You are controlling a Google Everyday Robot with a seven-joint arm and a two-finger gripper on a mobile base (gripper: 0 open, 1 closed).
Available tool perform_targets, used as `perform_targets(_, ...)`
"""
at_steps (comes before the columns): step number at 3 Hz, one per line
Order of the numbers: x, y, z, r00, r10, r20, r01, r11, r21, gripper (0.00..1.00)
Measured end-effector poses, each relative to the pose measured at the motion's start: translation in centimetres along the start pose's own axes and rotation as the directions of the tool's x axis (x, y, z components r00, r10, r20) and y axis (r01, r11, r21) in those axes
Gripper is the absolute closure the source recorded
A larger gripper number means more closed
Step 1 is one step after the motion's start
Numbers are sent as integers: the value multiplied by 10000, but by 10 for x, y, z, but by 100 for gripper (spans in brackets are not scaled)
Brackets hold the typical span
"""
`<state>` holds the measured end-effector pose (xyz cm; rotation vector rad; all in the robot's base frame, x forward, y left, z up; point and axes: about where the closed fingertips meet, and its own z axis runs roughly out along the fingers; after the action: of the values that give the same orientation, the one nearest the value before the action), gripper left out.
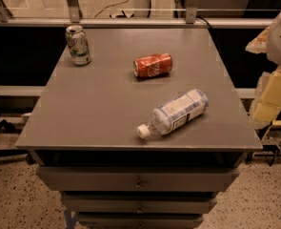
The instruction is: Move blue plastic bottle near coke can
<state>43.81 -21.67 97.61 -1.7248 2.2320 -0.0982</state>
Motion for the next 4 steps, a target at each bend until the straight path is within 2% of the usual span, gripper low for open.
perform_targets(1,0,0,0,10000,0,1,0,10000,2,0)
perform_targets(2,-12,-16,15,9987,-290,412,296,9994,-151,0)
perform_targets(3,-36,-36,53,9850,-1012,1397,1110,9917,-645,0)
perform_targets(4,-53,-40,81,9587,-1731,2256,1998,9746,-1010,0)
